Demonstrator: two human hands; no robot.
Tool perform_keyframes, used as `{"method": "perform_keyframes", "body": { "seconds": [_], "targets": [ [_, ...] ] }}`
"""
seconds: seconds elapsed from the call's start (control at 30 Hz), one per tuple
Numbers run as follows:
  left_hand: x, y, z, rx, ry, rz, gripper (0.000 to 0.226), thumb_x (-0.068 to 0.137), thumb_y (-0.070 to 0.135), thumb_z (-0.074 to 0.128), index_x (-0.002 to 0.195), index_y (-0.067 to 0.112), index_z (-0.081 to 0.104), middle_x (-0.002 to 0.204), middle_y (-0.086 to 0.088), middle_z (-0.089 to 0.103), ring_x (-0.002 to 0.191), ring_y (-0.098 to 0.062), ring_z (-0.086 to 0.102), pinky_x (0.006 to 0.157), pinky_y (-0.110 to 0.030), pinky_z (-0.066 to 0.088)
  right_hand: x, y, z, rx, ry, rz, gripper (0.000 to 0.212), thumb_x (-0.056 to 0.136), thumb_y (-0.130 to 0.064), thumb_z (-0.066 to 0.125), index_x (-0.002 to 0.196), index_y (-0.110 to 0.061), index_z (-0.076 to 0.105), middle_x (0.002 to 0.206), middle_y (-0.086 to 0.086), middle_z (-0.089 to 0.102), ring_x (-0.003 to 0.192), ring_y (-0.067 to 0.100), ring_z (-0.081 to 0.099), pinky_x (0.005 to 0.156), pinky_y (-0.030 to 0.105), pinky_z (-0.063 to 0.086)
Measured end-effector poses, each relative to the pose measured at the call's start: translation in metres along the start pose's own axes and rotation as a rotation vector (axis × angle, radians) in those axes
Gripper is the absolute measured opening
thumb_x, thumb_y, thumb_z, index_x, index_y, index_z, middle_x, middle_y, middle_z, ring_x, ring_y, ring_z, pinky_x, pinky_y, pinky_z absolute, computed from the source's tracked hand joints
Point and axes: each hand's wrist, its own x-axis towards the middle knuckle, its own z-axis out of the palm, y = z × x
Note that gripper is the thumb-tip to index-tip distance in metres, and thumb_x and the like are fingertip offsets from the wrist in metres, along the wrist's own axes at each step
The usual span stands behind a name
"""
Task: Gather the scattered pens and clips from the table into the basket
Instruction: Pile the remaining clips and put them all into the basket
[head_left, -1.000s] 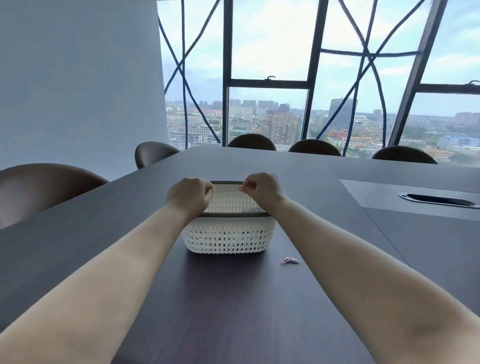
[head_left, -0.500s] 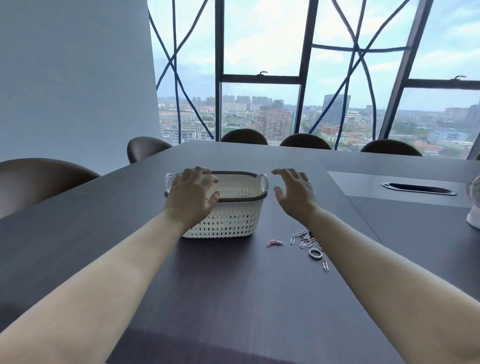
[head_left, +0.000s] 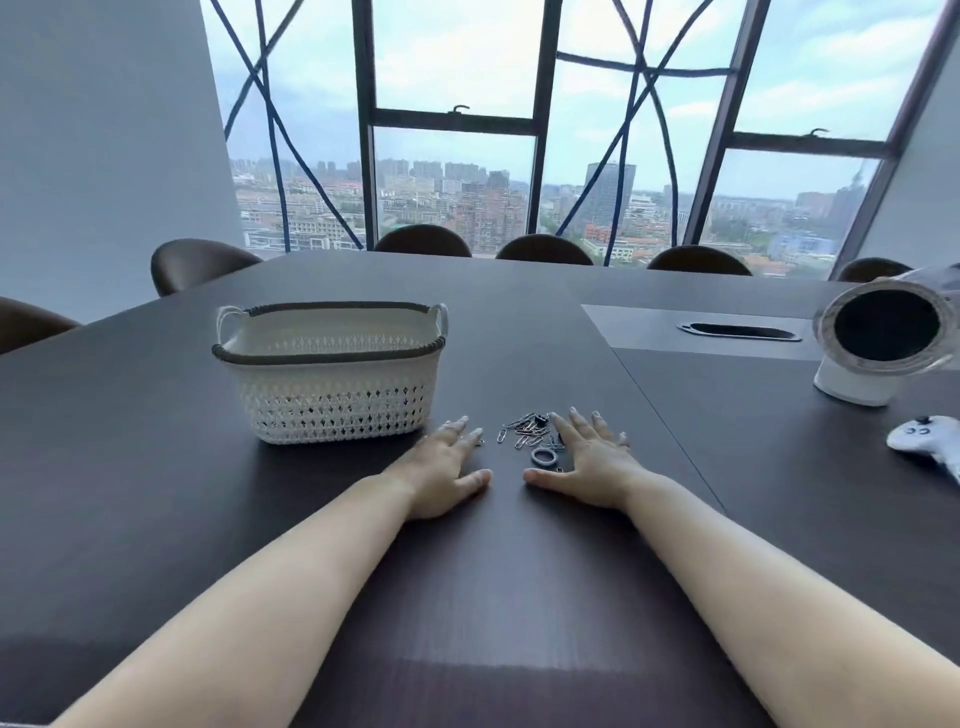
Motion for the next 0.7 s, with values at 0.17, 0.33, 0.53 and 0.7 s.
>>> {"method": "perform_keyframes", "body": {
  "seconds": [0.17, 0.33, 0.53, 0.7],
  "targets": [
    [0.047, -0.008, 0.002, -0.081, 0.029, -0.001, 0.057, 0.095, 0.038, 0.041, 0.145, 0.017, 0.025, 0.155, -0.002, 0.021, 0.144, -0.016, 0.014, 0.118, -0.027, 0.011, 0.042, -0.003, -0.002, -0.010, -0.009, -0.077, 0.080, 0.075, -0.075, 0.042, 0.143, -0.046, 0.011, 0.158, -0.008, 0.001, 0.146, 0.017, -0.006, 0.118, 0.045, -0.002],
    [0.064, -0.011, 0.000, -0.073, 0.267, 0.032, 0.022, 0.091, 0.031, 0.049, 0.107, 0.023, 0.062, 0.114, -0.001, 0.054, 0.113, -0.020, 0.050, 0.096, -0.030, 0.039, 0.066, -0.007, -0.005, 0.115, 0.144, -0.206, 0.040, 0.081, -0.058, 0.053, 0.117, -0.042, 0.054, 0.136, -0.009, 0.045, 0.130, 0.018, 0.031, 0.109, 0.031, 0.024],
    [0.058, -0.002, 0.001, 0.097, 0.298, -0.016, 0.028, 0.094, 0.040, 0.043, 0.097, 0.015, 0.056, 0.111, -0.004, 0.059, 0.104, -0.026, 0.057, 0.082, -0.033, 0.041, 0.058, -0.011, -0.002, 0.068, 0.291, -0.183, 0.026, 0.084, -0.050, 0.055, 0.087, -0.024, 0.057, 0.104, 0.000, 0.057, 0.101, 0.021, 0.054, 0.077, 0.029, 0.040],
    [0.054, 0.002, 0.001, 0.180, 0.284, -0.030, 0.042, 0.094, 0.046, 0.038, 0.090, 0.011, 0.061, 0.106, -0.009, 0.065, 0.104, -0.027, 0.058, 0.082, -0.033, 0.042, 0.051, -0.016, -0.001, -0.050, 0.293, -0.156, 0.031, 0.090, -0.048, 0.045, 0.080, -0.019, 0.051, 0.101, 0.006, 0.065, 0.097, 0.027, 0.059, 0.071, 0.030, 0.037]
  ]
}}
